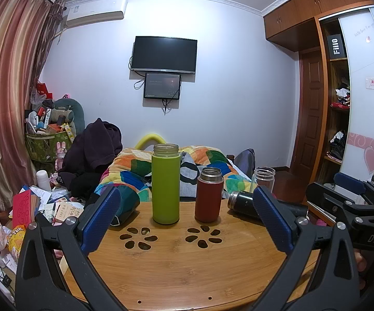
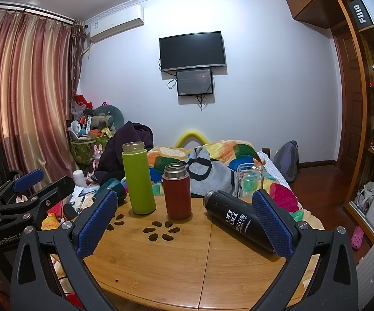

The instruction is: Flip cup upside down

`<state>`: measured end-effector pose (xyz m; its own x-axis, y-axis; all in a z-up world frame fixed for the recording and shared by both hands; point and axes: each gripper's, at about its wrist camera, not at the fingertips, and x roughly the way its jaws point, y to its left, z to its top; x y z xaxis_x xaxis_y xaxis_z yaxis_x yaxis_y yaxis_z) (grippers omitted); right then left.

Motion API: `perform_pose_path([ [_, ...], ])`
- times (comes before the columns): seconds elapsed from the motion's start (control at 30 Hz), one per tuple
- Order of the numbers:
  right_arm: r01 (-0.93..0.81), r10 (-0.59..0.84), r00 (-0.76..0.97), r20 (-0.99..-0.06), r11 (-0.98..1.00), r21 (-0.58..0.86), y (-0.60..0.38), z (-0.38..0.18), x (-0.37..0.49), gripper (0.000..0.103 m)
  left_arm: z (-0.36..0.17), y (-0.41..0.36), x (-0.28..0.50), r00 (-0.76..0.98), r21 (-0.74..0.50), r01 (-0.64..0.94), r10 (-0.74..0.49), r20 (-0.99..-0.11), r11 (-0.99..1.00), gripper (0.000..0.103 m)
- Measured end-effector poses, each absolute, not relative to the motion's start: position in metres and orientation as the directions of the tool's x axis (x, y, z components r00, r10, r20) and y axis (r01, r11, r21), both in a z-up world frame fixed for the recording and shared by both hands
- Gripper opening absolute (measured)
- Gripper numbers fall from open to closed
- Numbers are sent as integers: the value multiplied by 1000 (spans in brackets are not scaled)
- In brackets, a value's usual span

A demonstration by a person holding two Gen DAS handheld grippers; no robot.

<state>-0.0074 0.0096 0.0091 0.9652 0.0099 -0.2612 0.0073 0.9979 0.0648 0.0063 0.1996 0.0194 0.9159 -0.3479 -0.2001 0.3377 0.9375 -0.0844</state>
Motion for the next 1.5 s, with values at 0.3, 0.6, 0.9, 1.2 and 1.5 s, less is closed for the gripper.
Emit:
perform_pose_path([
  [0.3, 7, 11, 965, -262, 998, 65, 9, 9, -7, 103, 19, 200, 6, 915, -85, 339, -349, -201, 937, 103],
  [0.6, 5, 12, 965, -261, 998, 66, 9, 10, -7, 103, 19, 200, 6, 915, -84, 339, -349, -201, 937, 103],
  [0.9, 6, 11, 965, -261, 998, 66, 9, 9, -7, 103, 18, 200, 7, 914, -86, 339, -350, -204, 937, 103],
  [1.2, 21, -1, 962, -273, 997, 73, 4, 9, -4, 103, 4, 216, 42, 900, -93, 311, -325, -291, 946, 103],
  [1.5, 53, -20, 948, -318, 994, 94, -15, -4, 11, 103, -19, 255, 151, 819, -67, 264, -260, -511, 962, 103],
])
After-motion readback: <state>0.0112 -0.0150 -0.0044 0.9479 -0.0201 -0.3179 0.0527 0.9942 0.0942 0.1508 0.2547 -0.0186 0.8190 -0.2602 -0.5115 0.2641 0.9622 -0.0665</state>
